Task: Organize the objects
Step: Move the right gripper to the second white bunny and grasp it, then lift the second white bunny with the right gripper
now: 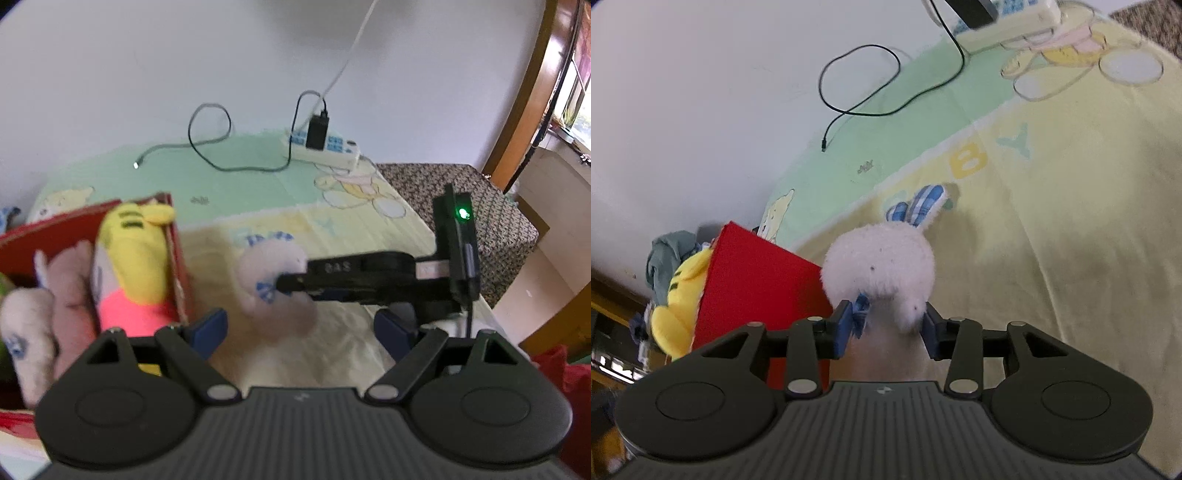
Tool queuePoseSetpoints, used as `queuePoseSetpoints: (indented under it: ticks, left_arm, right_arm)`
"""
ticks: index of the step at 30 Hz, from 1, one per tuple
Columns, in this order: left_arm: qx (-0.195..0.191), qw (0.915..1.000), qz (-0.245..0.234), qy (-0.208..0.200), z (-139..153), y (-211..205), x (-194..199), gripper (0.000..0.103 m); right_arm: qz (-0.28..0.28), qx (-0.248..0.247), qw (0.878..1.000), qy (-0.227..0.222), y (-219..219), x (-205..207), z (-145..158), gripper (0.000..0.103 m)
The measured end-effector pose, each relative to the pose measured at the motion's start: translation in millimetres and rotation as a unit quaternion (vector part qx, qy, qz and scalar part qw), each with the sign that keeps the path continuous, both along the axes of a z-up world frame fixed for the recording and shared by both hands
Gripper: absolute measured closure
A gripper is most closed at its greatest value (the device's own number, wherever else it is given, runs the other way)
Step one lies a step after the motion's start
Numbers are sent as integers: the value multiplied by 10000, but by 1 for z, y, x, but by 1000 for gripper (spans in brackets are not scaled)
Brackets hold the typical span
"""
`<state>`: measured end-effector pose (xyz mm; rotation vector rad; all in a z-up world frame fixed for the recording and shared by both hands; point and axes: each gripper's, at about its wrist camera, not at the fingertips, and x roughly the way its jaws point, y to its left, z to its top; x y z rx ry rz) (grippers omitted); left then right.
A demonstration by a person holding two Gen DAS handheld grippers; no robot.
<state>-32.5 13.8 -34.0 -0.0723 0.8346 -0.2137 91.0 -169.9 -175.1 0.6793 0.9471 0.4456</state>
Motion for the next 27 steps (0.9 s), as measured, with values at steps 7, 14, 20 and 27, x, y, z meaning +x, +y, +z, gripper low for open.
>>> queuePoseSetpoints:
  ticks: [7, 14, 20, 27]
  left_arm:
    - [7, 9997, -159, 209, -16, -14, 7, 17]
    - [-82, 9977, -561, 367, -30, -33, 11, 17]
    - [71, 9949, -745, 683, -64, -55, 23, 17]
    - [84, 9950, -614, 777, -85, -59, 54, 19]
  right_arm:
    - [55, 490, 9987, 130, -14, -5, -6, 76]
    - [110, 630, 9977, 234, -48, -41, -5, 93]
    - [82, 414, 9990, 177, -72, -72, -5, 85]
    - [-159, 458, 9988, -46, -77, -56, -1, 54]
